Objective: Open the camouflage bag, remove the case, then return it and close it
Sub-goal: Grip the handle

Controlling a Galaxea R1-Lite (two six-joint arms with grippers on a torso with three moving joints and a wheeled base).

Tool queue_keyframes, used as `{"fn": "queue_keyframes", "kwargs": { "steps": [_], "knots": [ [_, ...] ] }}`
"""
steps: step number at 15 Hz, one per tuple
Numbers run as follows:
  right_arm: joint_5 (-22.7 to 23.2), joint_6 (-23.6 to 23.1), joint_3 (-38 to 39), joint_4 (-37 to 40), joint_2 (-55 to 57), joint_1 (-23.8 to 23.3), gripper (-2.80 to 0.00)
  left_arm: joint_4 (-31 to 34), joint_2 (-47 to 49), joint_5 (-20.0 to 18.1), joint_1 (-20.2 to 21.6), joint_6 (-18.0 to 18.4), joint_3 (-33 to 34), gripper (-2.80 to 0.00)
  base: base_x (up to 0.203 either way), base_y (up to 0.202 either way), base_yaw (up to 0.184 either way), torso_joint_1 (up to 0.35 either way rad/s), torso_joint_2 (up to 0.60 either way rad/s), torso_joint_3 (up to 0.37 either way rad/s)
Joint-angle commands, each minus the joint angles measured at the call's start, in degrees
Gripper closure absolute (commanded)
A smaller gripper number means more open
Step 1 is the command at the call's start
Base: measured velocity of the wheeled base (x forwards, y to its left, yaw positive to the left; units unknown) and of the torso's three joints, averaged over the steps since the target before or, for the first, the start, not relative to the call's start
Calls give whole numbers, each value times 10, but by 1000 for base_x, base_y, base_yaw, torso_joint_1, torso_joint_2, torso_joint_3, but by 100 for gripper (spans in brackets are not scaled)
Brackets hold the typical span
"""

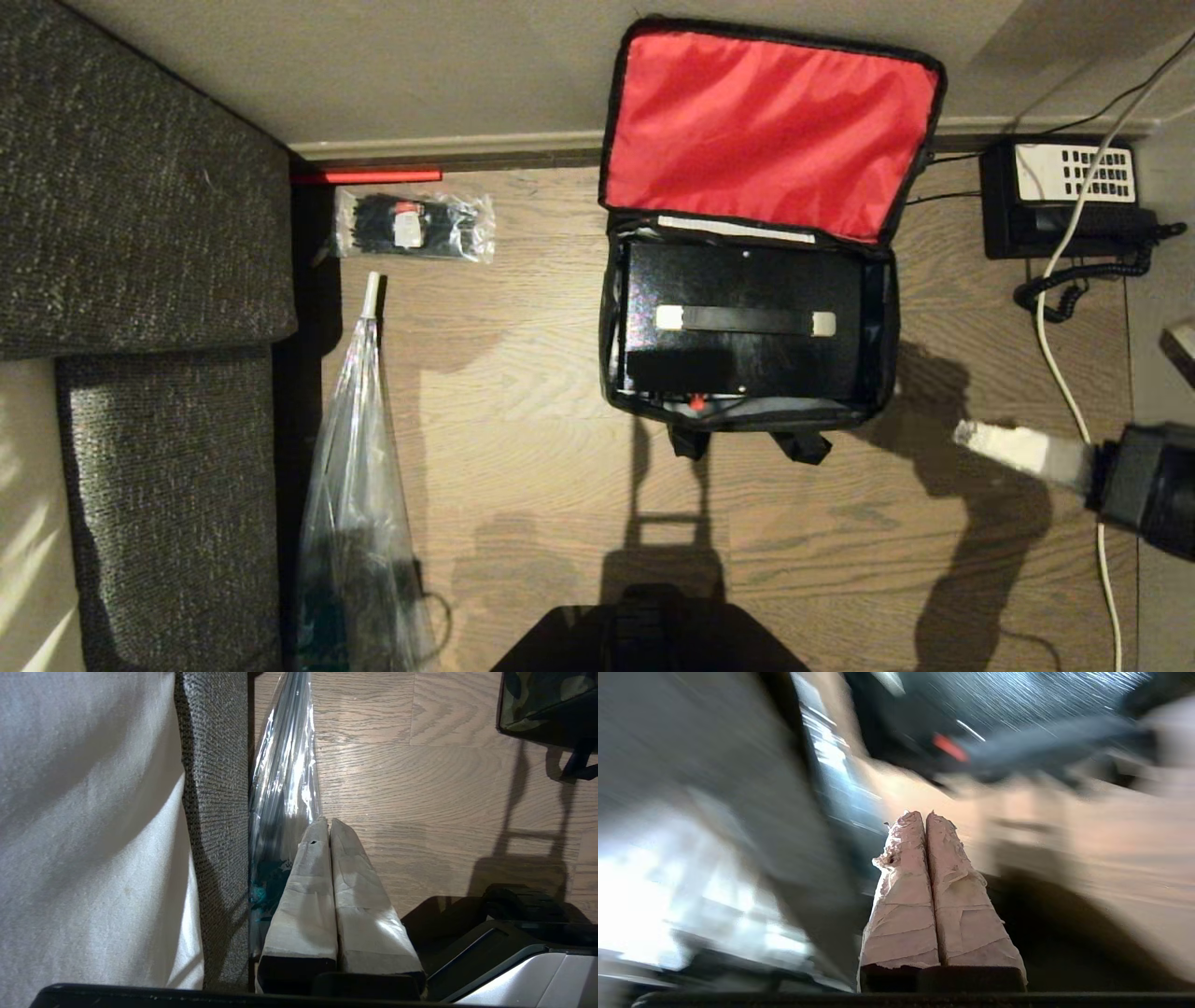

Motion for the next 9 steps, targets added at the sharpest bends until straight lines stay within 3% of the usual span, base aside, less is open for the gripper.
{"fn": "queue_keyframes", "kwargs": {
  "steps": [1,6,9],
  "knots": [
    [-38,-120,82,15,-109,1,0,0,-1,0,0,0,0,0,0,0,0,0,0,0],
    [-124,-236,198,150,-359,15,0,0,-1,0,0,0,0,0,0,0,0,0,0,0],
    [-174,-260,200,261,-474,27,0,0,-1,0,-1,0,0,0,0,0,0,0,0,0]
  ]
}}
